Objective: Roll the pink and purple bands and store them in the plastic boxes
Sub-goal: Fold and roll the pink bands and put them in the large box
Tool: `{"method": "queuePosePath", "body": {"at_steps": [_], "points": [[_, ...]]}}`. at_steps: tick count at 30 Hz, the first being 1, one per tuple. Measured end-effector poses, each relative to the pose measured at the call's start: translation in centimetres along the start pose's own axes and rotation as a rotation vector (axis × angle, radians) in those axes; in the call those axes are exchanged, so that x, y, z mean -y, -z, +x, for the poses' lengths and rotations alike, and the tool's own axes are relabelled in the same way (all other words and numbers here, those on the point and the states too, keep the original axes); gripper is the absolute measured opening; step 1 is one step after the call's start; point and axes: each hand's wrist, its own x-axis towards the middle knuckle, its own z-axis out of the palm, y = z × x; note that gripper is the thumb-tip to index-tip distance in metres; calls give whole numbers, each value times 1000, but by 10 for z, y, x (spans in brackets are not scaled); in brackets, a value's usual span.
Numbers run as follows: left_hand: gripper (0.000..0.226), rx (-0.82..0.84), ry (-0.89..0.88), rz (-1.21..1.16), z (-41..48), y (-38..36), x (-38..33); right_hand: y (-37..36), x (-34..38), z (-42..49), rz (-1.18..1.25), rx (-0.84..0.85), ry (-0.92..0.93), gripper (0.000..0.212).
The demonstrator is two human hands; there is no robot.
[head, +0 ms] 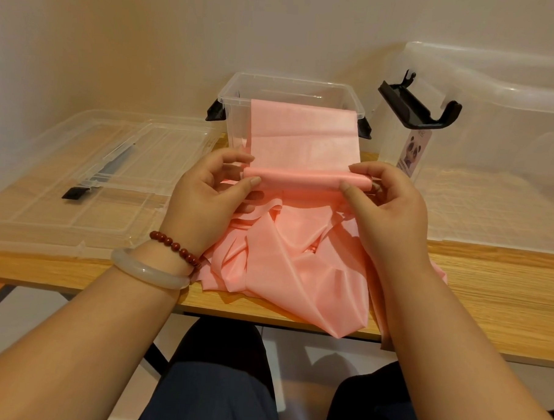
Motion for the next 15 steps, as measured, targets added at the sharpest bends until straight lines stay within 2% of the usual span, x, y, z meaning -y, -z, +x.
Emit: {"method": "queuePosePath", "body": {"at_steps": [3, 10, 15], "points": [[23, -18, -17, 18, -1, 1, 0, 0, -1, 0, 11, -4, -12, 23], [30, -21, -63, 107, -1, 3, 0, 0, -3, 1, 5, -33, -19, 21], [22, -63, -32, 103, 0, 3, 3, 0, -3, 1, 19, -14, -32, 14]]}}
